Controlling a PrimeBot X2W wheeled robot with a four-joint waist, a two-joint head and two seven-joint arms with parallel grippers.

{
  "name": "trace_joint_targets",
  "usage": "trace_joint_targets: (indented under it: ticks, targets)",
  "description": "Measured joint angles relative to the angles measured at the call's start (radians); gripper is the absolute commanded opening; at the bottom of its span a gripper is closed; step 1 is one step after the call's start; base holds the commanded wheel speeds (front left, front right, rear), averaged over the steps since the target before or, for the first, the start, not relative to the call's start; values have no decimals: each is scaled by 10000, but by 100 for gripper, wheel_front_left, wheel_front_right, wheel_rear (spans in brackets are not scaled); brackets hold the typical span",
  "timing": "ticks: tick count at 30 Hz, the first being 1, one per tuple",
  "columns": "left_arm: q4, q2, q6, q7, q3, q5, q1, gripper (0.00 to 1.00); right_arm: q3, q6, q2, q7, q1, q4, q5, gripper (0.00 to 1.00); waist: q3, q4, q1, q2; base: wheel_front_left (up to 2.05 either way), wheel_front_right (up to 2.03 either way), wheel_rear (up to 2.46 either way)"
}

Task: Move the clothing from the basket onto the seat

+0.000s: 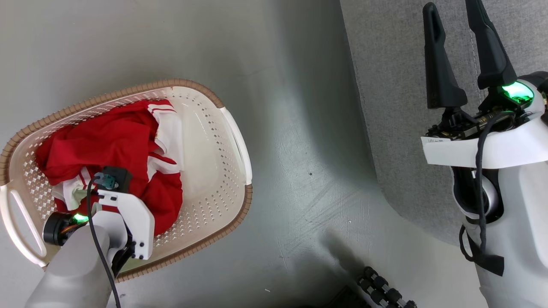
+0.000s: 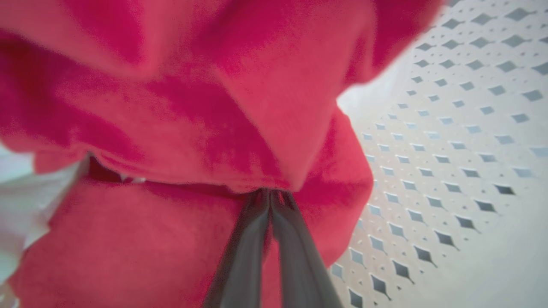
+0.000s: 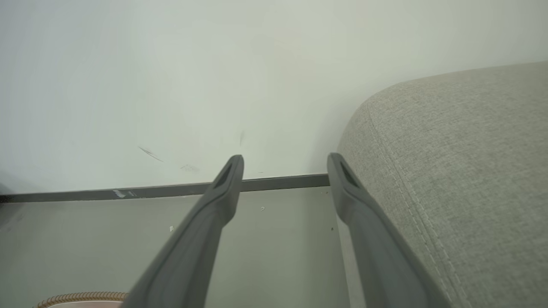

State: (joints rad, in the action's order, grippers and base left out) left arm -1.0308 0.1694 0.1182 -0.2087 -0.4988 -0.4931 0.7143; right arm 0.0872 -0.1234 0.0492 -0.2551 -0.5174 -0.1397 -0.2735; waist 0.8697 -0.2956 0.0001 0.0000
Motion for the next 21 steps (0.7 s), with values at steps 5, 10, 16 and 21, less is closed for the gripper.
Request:
trace_joint_targets:
  ticks: [5,10,16,21]
  targets:
    - [138,-54,36,270,35,-123,143,0,-42,0,0,0,-27,-29,-510,100,-79,70,0,0,0,0,0]
    - [360,-36,69,510,65,-282,228,0,-81,0,0,0,-47,-35,-512,100,-191,140,0,0,0,0,0]
    - [658,65,81,846,8,-447,280,0,-161,0,0,0,-215,-15,-435,100,-380,235,0,0,0,0,0]
    - [1172,4,81,1081,-236,-832,284,0,-268,0,0,0,-423,-4,-407,100,-585,320,0,0,0,0,0]
